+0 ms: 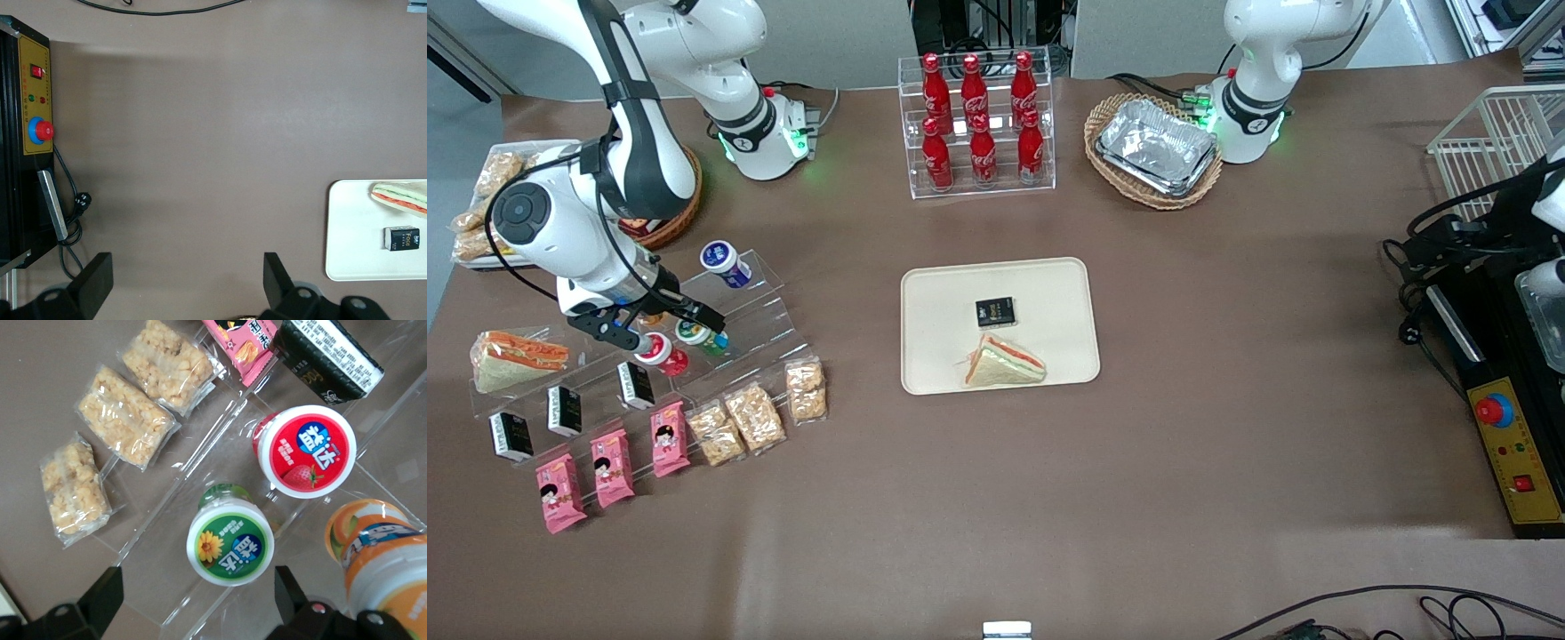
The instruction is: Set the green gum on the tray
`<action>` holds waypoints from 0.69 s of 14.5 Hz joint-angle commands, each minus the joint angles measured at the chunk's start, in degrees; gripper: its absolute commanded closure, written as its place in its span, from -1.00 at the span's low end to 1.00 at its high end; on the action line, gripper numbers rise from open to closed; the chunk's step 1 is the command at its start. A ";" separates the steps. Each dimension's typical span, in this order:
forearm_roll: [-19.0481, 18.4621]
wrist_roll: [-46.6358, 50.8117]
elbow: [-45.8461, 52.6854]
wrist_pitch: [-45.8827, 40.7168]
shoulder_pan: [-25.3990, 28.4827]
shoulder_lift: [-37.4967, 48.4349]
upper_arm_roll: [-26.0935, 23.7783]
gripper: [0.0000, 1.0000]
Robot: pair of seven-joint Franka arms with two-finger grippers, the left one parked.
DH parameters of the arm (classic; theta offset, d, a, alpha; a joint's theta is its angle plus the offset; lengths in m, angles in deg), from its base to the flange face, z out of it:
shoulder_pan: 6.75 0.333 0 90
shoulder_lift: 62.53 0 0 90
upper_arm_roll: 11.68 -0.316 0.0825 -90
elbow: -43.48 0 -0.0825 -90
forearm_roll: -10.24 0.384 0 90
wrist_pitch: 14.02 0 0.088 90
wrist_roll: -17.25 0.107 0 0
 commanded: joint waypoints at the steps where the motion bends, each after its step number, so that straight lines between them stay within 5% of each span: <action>1: -0.11 -1.02 -1.22 -0.82 -0.20 1.30 0.46 -1.00; 7: -3.36 -1.64 0.35 -7.05 -0.20 7.10 0.55 -1.00; 10: -3.37 -1.38 6.40 -16.87 -0.20 8.77 0.46 -1.00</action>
